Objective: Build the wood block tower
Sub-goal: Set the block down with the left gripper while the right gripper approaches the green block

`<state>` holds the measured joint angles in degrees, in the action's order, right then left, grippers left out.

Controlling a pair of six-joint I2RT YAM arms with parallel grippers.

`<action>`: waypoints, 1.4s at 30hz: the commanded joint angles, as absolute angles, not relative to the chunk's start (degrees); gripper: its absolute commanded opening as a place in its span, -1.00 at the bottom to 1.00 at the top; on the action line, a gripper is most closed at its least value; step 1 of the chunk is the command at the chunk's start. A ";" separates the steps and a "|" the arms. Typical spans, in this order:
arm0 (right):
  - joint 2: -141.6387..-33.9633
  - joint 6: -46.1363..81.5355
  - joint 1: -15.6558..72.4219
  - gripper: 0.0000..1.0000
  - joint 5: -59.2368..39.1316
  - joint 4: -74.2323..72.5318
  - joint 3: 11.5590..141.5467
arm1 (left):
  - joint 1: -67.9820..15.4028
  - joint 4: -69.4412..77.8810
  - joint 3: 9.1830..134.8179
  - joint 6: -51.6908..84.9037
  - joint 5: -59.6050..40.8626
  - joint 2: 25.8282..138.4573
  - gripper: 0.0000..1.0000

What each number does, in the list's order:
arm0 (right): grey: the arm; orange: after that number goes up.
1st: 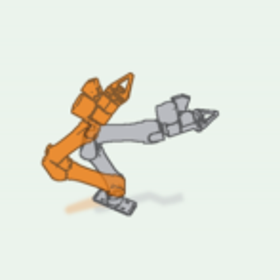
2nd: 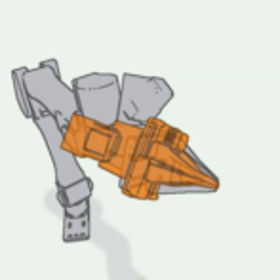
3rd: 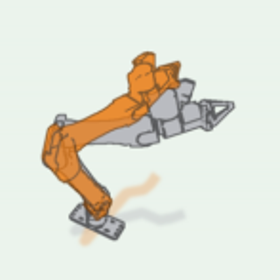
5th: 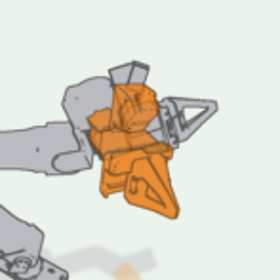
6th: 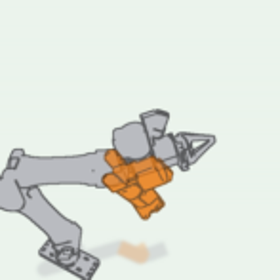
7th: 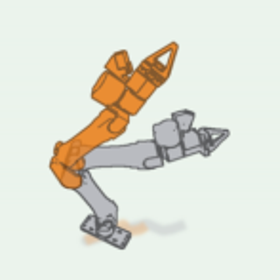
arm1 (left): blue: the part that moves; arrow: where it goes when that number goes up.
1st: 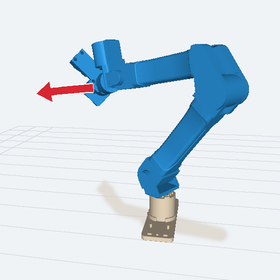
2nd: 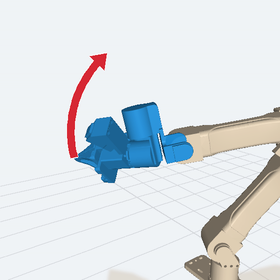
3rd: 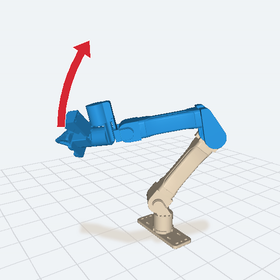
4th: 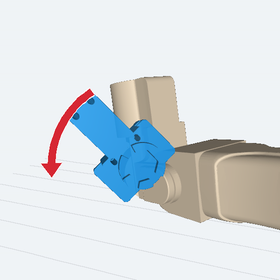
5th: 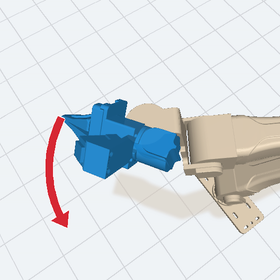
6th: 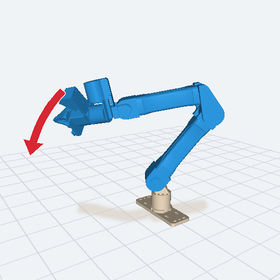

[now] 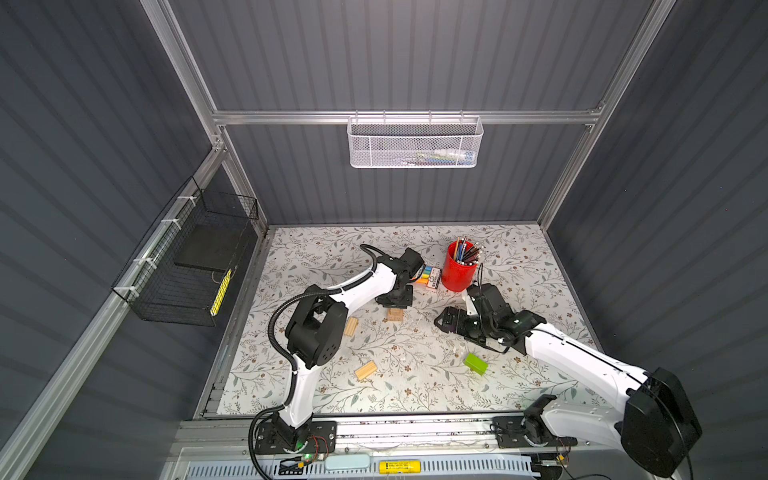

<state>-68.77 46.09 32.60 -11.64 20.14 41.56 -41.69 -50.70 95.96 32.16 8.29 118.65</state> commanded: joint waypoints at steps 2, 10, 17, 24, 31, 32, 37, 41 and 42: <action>-69.06 46.14 32.26 0.98 -11.97 19.91 40.91 | -41.57 -52.16 97.64 32.29 7.14 120.14 -0.55; -68.97 45.49 32.26 0.98 -11.90 20.71 41.48 | -41.57 -52.44 98.08 32.06 7.43 119.06 -0.38; -68.30 43.92 32.29 0.98 -10.69 24.22 42.88 | -41.57 -53.28 98.70 32.01 8.47 117.52 -0.16; -67.24 42.17 32.23 0.98 -9.22 27.59 44.35 | -41.57 -53.87 98.55 32.09 8.22 114.69 0.06; -66.72 38.32 32.25 0.98 -1.35 38.12 47.20 | -41.57 -50.54 92.07 32.61 8.72 105.52 0.26; -66.53 38.07 32.20 0.98 -0.93 38.77 46.99 | -41.57 -49.88 90.76 32.75 8.60 103.99 0.31; -67.29 38.04 31.99 0.98 -2.24 39.11 44.65 | -42.10 -45.29 83.42 33.35 7.19 96.05 0.48; -67.55 38.23 31.48 0.98 -2.98 38.04 42.41 | -43.64 -41.88 76.99 34.47 7.19 90.31 0.66; -67.39 38.06 31.39 0.98 -2.54 37.81 42.00 | -44.00 -41.14 75.75 34.73 7.12 89.12 0.71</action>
<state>-67.20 38.76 31.90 -3.42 36.47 43.31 -42.85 -43.88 78.56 33.56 7.84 91.85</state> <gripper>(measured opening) 0.989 0.837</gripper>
